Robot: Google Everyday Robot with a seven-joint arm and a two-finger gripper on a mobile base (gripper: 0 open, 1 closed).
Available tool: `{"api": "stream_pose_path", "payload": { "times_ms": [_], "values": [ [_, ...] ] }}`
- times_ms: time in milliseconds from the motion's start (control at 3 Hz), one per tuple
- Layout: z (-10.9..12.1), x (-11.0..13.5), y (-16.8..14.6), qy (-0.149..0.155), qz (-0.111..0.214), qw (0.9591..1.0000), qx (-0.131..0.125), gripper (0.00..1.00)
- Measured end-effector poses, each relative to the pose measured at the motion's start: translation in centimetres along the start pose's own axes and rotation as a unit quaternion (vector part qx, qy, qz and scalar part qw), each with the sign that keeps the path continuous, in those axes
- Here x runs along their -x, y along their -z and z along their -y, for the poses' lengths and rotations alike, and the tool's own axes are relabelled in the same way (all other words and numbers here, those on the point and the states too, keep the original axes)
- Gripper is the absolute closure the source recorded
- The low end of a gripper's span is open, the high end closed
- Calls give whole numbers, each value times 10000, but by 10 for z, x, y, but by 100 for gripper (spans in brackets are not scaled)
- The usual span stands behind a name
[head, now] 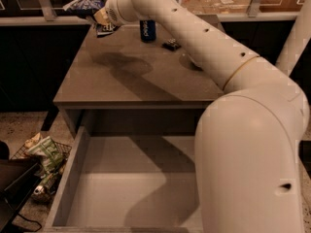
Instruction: Place blue chip bag into top drawer
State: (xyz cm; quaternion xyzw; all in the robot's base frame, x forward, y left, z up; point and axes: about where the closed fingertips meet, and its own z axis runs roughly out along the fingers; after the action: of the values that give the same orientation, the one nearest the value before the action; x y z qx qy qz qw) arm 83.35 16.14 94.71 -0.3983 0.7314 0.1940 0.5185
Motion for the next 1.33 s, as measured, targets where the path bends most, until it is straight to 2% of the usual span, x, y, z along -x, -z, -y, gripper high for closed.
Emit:
{"api": "stream_pose_path", "payload": {
  "times_ms": [333, 667, 1000, 1333],
  "values": [
    [-5, 13, 56, 108, -110, 9997, -199, 100],
    [-22, 10, 103, 146, -186, 9991, -354, 100],
    [-45, -7, 141, 114, -245, 9987, -434, 100],
    [-69, -33, 179, 85, -373, 9985, -397, 100]
  ]
}}
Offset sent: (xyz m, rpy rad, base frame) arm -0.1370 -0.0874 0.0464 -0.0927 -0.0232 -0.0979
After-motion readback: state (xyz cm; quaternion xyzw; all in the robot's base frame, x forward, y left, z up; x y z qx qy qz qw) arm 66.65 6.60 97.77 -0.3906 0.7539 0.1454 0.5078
